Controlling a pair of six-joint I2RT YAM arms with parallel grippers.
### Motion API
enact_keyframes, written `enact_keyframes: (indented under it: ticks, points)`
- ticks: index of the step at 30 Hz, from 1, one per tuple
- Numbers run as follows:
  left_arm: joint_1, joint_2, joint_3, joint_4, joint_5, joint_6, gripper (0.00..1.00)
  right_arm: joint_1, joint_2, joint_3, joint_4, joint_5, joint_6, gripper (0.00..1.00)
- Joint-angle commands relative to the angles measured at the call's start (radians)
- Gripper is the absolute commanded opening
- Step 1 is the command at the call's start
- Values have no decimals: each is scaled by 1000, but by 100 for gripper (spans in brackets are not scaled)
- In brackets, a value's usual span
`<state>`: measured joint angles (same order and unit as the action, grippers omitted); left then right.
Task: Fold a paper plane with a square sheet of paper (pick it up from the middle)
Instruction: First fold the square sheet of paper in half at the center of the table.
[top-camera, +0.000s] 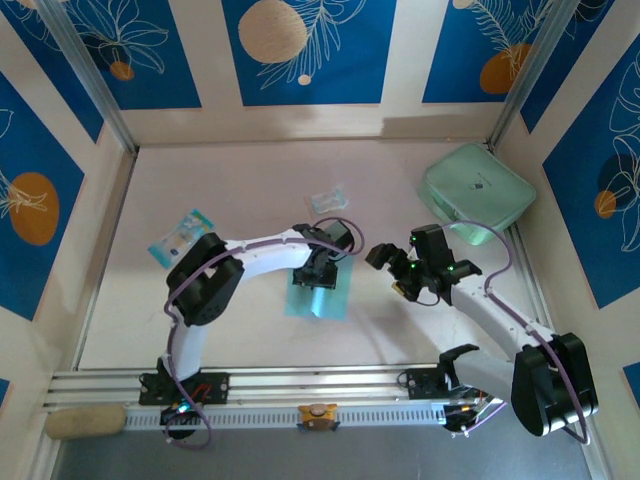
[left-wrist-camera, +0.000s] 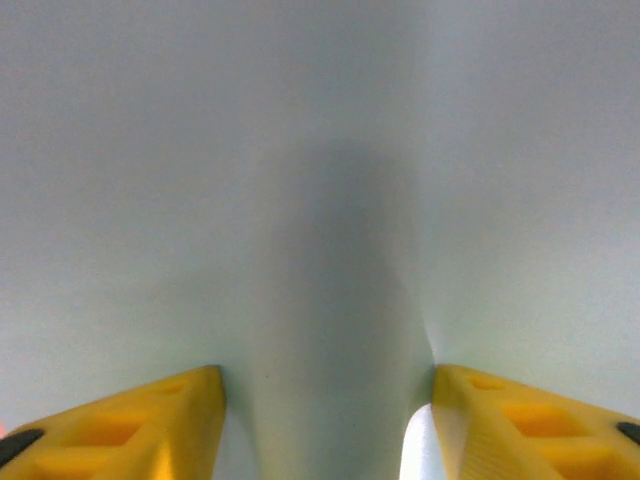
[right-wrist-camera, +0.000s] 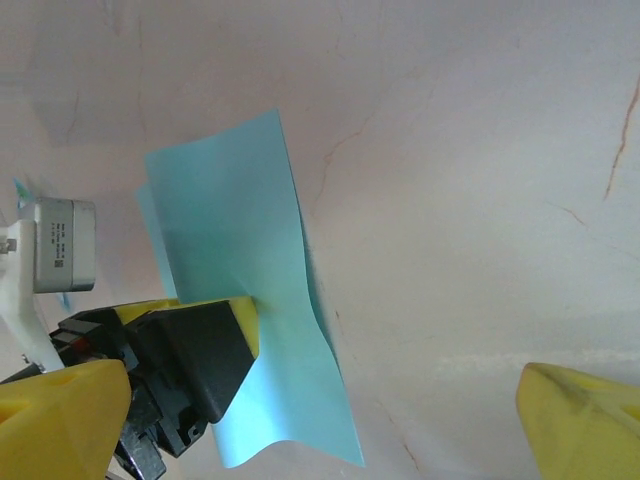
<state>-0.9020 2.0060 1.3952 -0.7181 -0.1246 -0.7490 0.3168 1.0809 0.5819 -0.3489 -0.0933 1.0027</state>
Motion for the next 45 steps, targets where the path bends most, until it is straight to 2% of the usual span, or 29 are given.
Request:
enact_keyframes:
  ticks: [1, 5, 7, 11, 14, 18, 24, 30, 37, 45]
  points:
    - [-8, -35, -57, 40, -5, -4, 46, 3, -23, 9, 6, 0, -4, 99]
    - [1, -87, -99, 102, 23, 8, 33, 10, -24, 19, 11, 4, 4, 99]
    - [13, -112, -115, 136, 65, 23, 31, 17, -24, 31, 4, 20, 6, 99]
    - [47, -182, -170, 233, 160, 34, 32, 26, -20, 47, -2, 35, 10, 99]
    - [95, -246, -235, 350, 281, 15, 32, 33, -15, 58, -11, 43, 13, 99]
    - [161, -320, -343, 540, 449, -51, 33, 38, -13, 73, -16, 51, 18, 99]
    - [221, -386, -459, 827, 615, -170, 33, 44, -9, 82, 9, 50, 13, 99]
    - [259, -412, -614, 1153, 631, -329, 34, 43, 3, 101, 54, 30, -16, 99]
    - [265, -336, -689, 1407, 667, -423, 34, 44, 19, 105, 116, -22, -33, 100]
    - [262, -243, -723, 1497, 672, -467, 34, 36, 19, 94, 145, -92, -70, 98]
